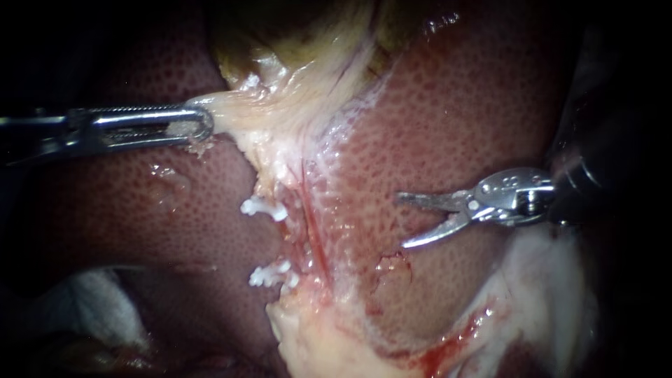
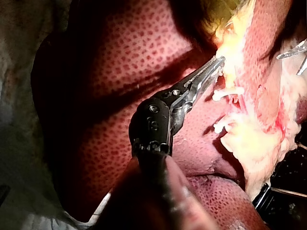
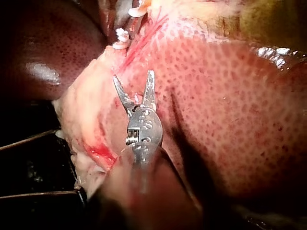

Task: Go back from the cut left tube

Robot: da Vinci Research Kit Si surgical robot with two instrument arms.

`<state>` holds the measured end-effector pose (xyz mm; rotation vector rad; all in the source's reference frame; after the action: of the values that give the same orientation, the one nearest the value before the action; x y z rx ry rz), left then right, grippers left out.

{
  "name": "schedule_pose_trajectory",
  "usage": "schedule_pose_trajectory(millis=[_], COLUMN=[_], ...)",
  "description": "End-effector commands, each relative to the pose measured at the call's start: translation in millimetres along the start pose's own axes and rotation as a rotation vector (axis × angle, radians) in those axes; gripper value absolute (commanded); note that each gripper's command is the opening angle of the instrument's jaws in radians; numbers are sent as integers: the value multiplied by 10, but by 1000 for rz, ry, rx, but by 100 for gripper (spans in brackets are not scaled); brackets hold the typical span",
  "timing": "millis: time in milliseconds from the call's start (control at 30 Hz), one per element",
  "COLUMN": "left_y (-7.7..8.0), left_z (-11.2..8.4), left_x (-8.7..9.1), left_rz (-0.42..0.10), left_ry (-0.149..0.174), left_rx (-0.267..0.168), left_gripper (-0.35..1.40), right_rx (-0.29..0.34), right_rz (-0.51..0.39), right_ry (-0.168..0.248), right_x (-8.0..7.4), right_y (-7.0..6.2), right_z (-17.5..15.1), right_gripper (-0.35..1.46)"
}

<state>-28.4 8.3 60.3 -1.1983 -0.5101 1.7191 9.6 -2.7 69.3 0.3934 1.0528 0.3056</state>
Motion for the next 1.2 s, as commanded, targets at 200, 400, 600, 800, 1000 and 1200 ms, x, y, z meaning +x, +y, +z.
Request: schedule_pose_trajectory(millis=[200,400,600,800,1000,1200], left_y=[-2,-2,-5,-3,-6,-12], left_z=[10,37,77,112,136,138], left_x=[-7,-21,-35,-45,-51,-52], left_rz=[4,12,21,27,33,35], left_ry=[3,3,-21,-42,-56,-63], left_rx=[6,8,7,0,-4,-4], left_gripper=[-35,-35,-35,-35,-35,-35], right_rx=[-10,-7,5,8,8,8], right_rz=[-16,-30,-43,-55,-67,-84], right_ry=[0,1,4,4,4,3], right_x=[4,3,3,4,4,6], right_y=[-2,-3,-5,-6,-7,-8], right_z=[-8,-8,-8,-8,-8,-8], right_gripper=[143,143,143,143,143,143])
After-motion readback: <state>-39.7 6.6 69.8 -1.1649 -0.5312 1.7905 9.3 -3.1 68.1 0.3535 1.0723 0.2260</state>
